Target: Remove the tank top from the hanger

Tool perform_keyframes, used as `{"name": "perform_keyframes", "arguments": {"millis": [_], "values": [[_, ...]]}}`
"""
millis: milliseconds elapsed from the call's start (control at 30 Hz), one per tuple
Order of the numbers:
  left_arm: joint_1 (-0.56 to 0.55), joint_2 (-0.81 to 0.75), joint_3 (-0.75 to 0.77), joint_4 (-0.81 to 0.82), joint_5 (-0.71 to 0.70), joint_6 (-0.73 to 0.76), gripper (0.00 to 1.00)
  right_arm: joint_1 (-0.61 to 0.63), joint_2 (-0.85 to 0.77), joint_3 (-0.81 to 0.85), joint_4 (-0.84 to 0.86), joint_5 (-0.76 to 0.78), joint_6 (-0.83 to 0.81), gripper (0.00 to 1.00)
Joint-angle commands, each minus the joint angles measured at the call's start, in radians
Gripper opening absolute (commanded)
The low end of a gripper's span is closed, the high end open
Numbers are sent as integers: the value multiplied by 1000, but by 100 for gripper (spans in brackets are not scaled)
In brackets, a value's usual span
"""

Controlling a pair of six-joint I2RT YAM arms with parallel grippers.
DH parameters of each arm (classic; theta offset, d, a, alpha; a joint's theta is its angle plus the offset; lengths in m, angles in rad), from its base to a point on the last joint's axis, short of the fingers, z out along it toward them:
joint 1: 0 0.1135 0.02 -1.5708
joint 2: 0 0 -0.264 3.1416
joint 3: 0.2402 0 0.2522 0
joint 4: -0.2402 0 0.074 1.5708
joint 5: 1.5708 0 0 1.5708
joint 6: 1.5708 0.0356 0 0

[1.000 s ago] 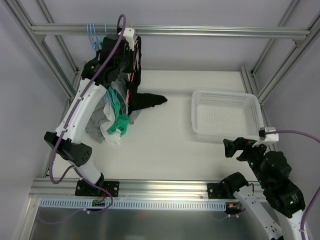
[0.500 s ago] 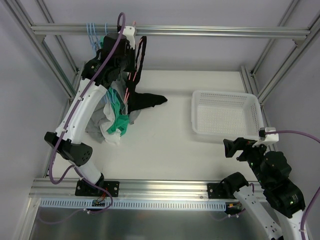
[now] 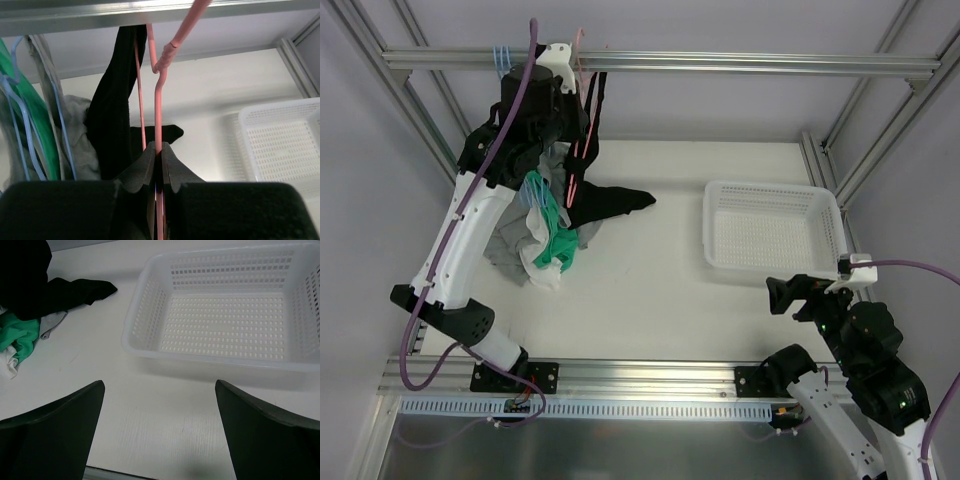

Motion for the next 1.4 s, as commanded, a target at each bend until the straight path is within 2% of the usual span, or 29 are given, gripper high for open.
{"name": "perform_keyframes", "arguments": {"millis": [0,333,500,533,633,733,800,867,1033,1133,1367], "values": [[-19,-90,-22,50,64,-46,0,4,40,10,71,-9,-13,99],[-28,-240,-217,57,164,-124,0,4,160,19,211,-102,-6,100],[-65,-344,-372,80,288,-178,0,4,232,50,303,-223,-13,100],[-79,-363,-419,85,296,-184,0,4,247,56,318,-312,-42,99],[-141,-424,-489,100,318,-189,0,4,319,84,377,-442,-69,99],[-195,-501,-623,131,356,-166,0,5,404,110,462,-720,-69,100],[-212,-536,-651,148,385,-162,0,4,463,120,534,-766,-38,100],[-229,-591,-749,175,443,-184,0,4,502,133,590,-774,-24,98],[-257,-680,-852,232,563,-251,0,5,653,209,598,-759,-32,90],[-263,-725,-887,254,601,-285,0,30,719,242,604,-765,-35,86],[-264,-768,-924,283,634,-345,0,159,798,300,604,-618,-86,82]]}}
